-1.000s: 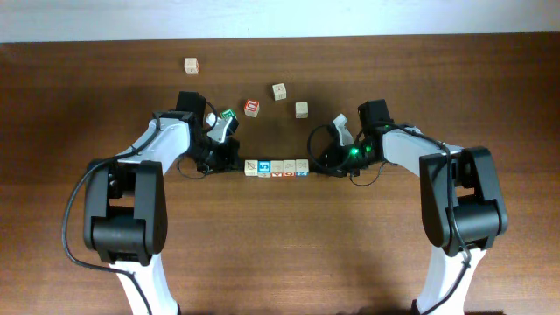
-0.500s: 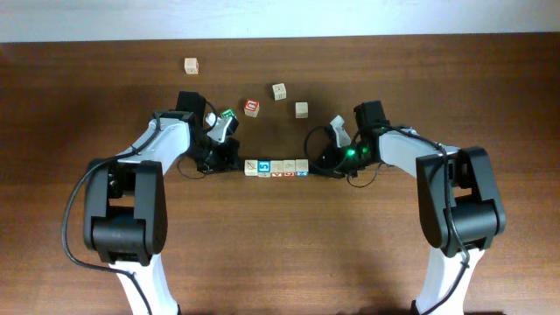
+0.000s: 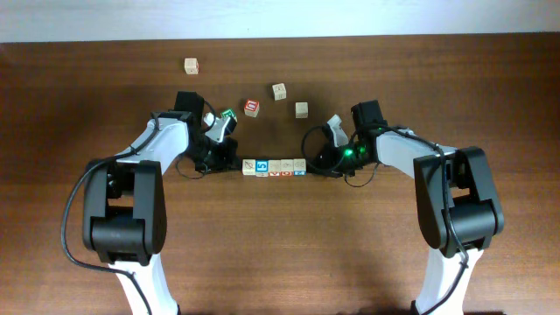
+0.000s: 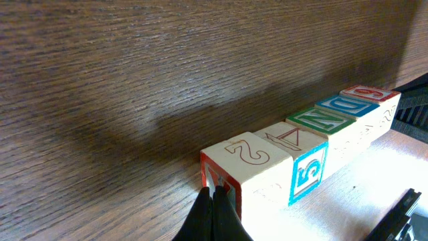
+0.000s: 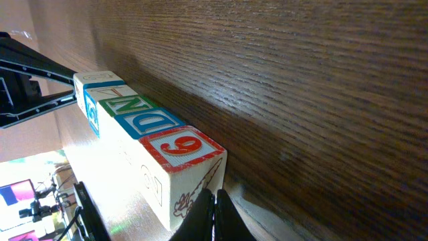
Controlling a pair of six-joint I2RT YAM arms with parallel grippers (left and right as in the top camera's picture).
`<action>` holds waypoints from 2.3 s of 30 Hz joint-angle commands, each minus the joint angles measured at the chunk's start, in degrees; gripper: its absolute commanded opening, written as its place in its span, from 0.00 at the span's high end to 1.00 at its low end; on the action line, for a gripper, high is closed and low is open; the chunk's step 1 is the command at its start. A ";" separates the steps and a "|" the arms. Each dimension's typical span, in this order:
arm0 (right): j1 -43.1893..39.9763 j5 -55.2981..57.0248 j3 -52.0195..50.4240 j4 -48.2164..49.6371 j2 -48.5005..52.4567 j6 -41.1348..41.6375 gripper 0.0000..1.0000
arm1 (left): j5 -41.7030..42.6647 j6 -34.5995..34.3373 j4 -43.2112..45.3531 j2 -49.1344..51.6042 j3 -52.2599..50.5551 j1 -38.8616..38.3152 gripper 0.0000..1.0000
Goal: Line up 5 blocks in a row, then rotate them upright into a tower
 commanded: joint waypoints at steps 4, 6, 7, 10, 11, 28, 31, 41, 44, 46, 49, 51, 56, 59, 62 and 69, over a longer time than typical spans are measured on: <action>2.71 -1.77 -0.22 0.79 -0.90 0.00 0.96 | 2.03 1.07 0.00 -0.02 1.01 -0.55 1.00; 3.08 -1.70 -0.17 0.85 -1.20 0.00 0.96 | 2.05 1.07 0.00 -0.02 1.01 -0.55 1.00; 3.23 -1.51 -0.17 0.85 -1.38 0.00 0.96 | 2.05 1.07 -0.02 -0.02 1.01 -0.55 1.00; 3.74 -1.36 -0.02 0.96 -2.01 0.02 0.95 | 2.05 1.07 -0.04 -0.02 1.01 -0.55 1.00; 4.00 -1.36 0.04 1.03 -2.19 0.02 0.95 | 2.05 1.07 -0.04 -0.02 1.01 -0.55 1.00; 7.32 2.29 0.59 0.96 -6.16 1.05 0.95 | 2.03 1.07 -0.07 -0.02 1.01 -0.55 1.00; 7.98 2.75 1.46 0.44 -6.16 1.16 0.96 | 2.05 1.07 -0.07 -0.02 1.01 -0.55 1.00; 10.03 6.64 4.59 -3.26 -6.16 1.14 0.95 | 1.90 1.09 -0.09 -0.02 1.01 -0.52 1.00; 9.99 11.47 4.59 -5.01 -6.14 3.87 0.96 | 1.11 1.09 -0.07 -0.02 1.01 -0.52 1.00; 9.99 14.43 4.46 -6.05 -5.99 6.34 0.96 | 0.83 1.09 -0.07 -0.02 1.01 -0.52 1.00; 9.99 18.03 4.22 -6.99 -5.31 8.79 0.96 | -1.81 1.07 -0.13 -0.02 1.01 -0.52 1.00; 9.97 20.79 4.20 -7.48 -4.90 10.47 0.96 | -4.61 1.05 -0.11 -0.02 1.05 -0.52 1.00; 9.97 24.02 4.20 -8.09 -4.63 11.45 0.96 | -14.03 1.03 -1.42 -0.02 2.19 -0.52 1.00; 9.97 24.48 4.20 -8.09 -4.63 11.61 0.96 | -19.78 1.01 -2.03 -0.02 2.34 -0.52 1.00; 9.81 24.90 4.22 -8.11 -4.63 12.31 0.95 | -24.72 0.85 -2.60 -0.02 2.43 -0.52 1.00; 5.49 17.73 4.20 -8.70 -4.63 7.80 0.95 | -22.91 3.72 -8.96 -0.04 8.46 -0.55 1.00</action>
